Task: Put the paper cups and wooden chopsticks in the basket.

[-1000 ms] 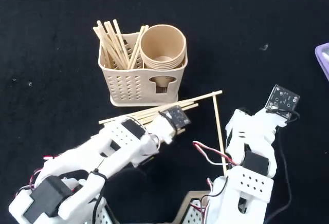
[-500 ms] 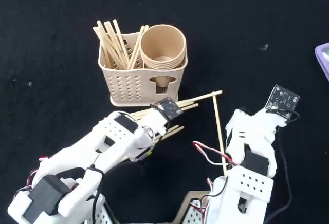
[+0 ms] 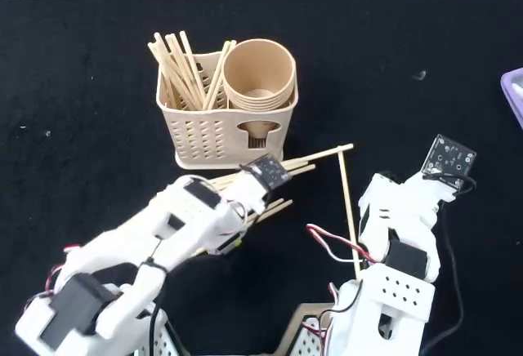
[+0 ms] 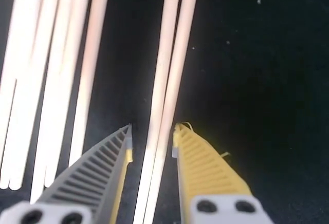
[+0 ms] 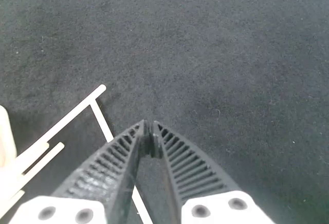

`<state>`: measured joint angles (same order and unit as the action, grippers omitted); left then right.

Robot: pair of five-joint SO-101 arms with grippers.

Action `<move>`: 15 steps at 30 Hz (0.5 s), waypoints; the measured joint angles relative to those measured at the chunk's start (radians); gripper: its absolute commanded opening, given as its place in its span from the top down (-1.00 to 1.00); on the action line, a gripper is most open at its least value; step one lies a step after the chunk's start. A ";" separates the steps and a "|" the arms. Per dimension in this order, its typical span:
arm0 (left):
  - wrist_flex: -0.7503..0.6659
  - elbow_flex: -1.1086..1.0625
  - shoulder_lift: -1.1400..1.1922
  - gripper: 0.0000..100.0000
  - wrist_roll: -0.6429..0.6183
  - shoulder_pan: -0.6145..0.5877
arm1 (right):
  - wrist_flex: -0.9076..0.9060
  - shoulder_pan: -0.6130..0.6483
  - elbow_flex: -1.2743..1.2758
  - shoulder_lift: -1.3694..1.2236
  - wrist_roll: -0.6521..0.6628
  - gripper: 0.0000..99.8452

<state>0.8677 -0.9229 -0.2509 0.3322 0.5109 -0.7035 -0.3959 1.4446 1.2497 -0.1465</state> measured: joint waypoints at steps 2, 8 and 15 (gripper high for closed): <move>0.028 0.044 0.048 0.74 0.000 0.000 | 0.000 0.000 0.000 0.000 0.000 0.96; 0.052 0.098 0.121 0.92 0.000 0.002 | 0.000 0.000 0.000 0.000 0.000 0.96; 0.091 0.115 0.129 0.94 0.000 0.003 | 0.000 0.000 0.000 0.000 0.000 0.96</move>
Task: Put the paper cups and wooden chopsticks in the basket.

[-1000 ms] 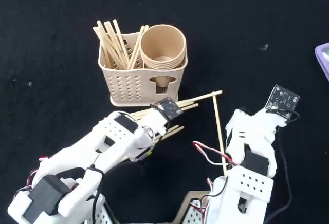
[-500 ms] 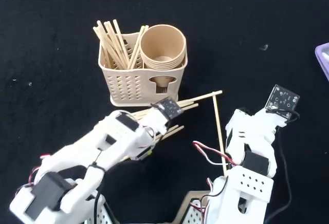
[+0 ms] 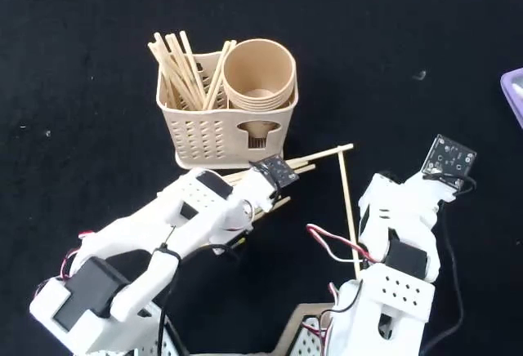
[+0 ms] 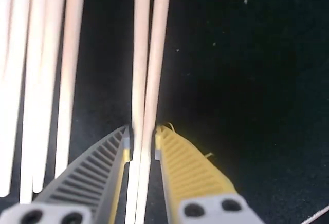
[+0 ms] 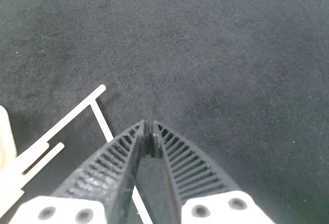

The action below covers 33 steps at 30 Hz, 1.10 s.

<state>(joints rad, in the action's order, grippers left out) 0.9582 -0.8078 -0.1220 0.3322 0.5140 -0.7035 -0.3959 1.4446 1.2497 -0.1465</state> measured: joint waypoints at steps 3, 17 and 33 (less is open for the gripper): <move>0.064 0.023 -0.015 0.94 0.002 0.000 | 0.000 0.000 0.000 0.000 0.000 0.96; 0.423 0.031 -0.620 0.94 0.000 -0.058 | 0.000 0.000 0.000 0.000 0.000 0.96; 0.218 0.351 -1.079 0.94 -0.138 -0.186 | 0.000 0.000 0.000 0.000 0.000 0.96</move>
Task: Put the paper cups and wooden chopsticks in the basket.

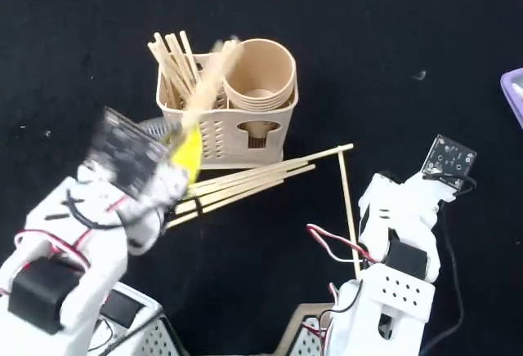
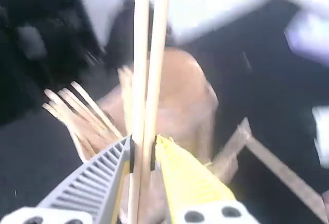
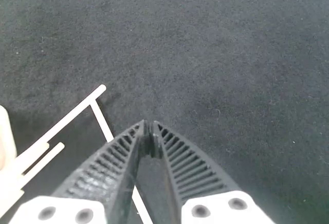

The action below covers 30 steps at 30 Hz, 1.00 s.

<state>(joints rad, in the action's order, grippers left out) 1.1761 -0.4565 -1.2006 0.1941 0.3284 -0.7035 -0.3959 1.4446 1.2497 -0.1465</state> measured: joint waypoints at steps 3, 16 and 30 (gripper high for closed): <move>-0.224 -0.044 -0.003 0.94 -0.097 -0.075 | 0.000 0.000 0.000 0.000 0.000 0.96; -0.942 -0.279 0.133 0.94 -0.245 -0.127 | 0.000 0.000 0.000 0.000 0.000 0.96; -0.959 -0.293 0.361 0.73 -0.252 -0.126 | 0.000 0.000 0.000 0.000 0.000 0.96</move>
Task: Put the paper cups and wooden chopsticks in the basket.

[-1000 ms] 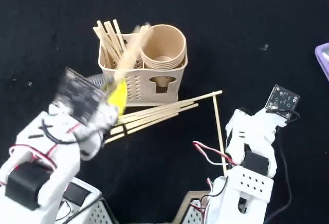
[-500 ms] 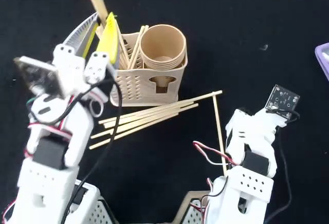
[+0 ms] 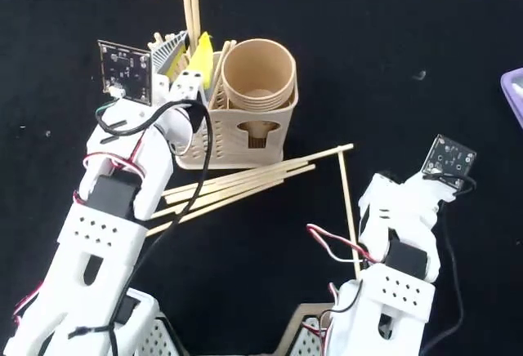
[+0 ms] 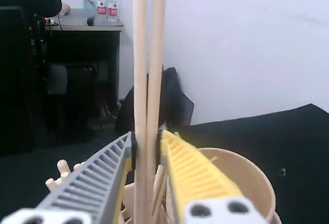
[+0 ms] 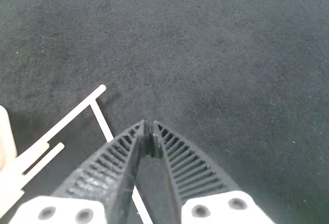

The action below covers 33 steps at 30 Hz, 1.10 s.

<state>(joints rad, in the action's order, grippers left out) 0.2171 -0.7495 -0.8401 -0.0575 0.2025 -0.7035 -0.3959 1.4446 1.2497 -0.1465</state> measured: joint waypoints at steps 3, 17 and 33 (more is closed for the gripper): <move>0.069 0.000 0.000 0.73 0.000 -0.003 | 0.000 0.000 0.000 0.000 0.000 0.96; 0.881 0.463 -0.002 0.73 0.044 -0.044 | 0.000 0.000 0.000 0.000 0.000 0.95; 1.125 -0.021 -0.002 0.72 0.338 -0.384 | -0.252 0.000 -0.253 0.000 0.195 0.61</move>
<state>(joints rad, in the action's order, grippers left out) 1.3418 -0.7710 -0.8416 0.2800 -0.1811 -0.9551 -0.3959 1.1914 1.2497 0.0483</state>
